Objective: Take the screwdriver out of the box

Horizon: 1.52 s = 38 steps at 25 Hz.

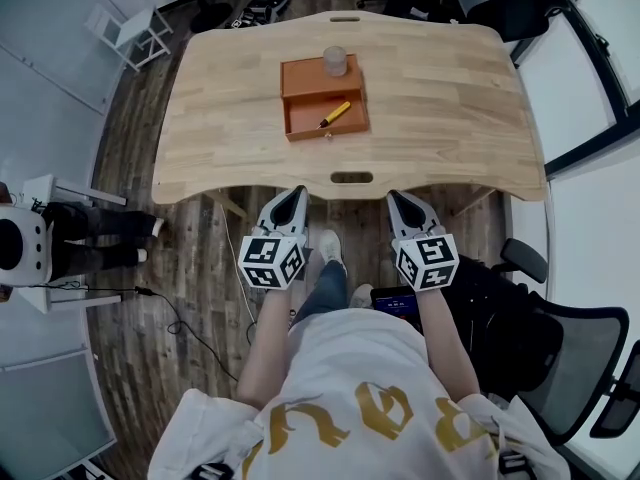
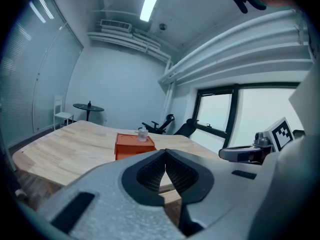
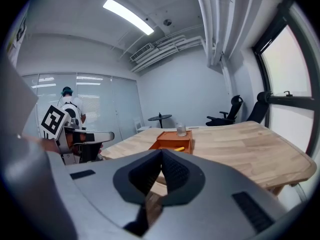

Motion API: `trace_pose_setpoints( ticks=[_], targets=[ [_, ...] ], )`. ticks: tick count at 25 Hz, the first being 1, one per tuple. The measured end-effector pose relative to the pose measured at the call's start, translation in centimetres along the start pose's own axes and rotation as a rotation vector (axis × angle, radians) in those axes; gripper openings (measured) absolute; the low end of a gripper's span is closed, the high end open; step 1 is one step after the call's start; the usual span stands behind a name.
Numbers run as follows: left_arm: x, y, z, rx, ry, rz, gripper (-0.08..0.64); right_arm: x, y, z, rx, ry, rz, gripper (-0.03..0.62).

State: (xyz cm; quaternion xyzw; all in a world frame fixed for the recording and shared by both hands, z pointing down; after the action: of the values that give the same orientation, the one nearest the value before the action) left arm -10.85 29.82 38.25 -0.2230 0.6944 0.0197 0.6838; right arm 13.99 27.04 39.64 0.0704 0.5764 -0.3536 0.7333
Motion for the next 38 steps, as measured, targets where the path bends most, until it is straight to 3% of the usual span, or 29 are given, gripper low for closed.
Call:
trace_pose_setpoints(
  ticks=[20,30,38],
  targets=[
    [4.2,-21.8,-13.5,-0.152,-0.016,-0.051,0.009,6.9,-21.5,6.9,-0.083,-0.080,-0.063,0.011],
    [5.1,-26.9,-15.9,-0.205,-0.028,-0.071,0.009,7.8,-24.8,8.9,-0.134,-0.095,-0.075,0.011],
    [5.0,-28.9,-15.8,-0.201,-0.016,-0.090,0.009,8.8,-25.8,10.3,-0.124,-0.085,-0.091,0.011]
  ],
)
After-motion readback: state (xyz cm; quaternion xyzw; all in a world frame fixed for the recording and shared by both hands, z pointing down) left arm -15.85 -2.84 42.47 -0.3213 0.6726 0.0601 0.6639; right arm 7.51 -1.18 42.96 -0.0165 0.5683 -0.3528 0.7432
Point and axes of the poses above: the fingertips, and each gripper's own axes: y backward along the fingers, z to its right, x out of its top, the point moved 8 cm from there along y, backward along the fingers, and after that the axes turned 9 degrees about -y, right-handed, at the moved point
